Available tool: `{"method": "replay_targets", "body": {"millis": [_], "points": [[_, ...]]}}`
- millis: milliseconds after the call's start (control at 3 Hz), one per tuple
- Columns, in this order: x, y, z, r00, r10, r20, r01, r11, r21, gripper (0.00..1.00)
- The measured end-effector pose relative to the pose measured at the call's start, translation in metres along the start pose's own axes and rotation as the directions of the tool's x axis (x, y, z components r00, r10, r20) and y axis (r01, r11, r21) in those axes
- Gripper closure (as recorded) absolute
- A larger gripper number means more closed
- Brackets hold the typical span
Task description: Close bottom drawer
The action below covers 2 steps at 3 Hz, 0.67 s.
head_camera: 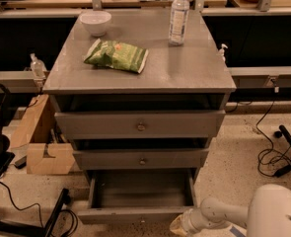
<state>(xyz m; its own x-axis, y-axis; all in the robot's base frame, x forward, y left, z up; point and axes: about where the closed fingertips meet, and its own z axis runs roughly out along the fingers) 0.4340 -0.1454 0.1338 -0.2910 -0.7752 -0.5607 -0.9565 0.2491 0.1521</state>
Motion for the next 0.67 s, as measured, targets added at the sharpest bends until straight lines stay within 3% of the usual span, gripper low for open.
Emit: {"method": "replay_targets", "body": {"millis": [333,667], "points": [[-0.0107,-0.0231,0.0121,1.0,0.008,-0.015,-0.008,1.0,0.001,1.0],[-0.0107,-0.0229,0.0121,1.0,0.008,-0.015,-0.008,1.0,0.001,1.0]]}}
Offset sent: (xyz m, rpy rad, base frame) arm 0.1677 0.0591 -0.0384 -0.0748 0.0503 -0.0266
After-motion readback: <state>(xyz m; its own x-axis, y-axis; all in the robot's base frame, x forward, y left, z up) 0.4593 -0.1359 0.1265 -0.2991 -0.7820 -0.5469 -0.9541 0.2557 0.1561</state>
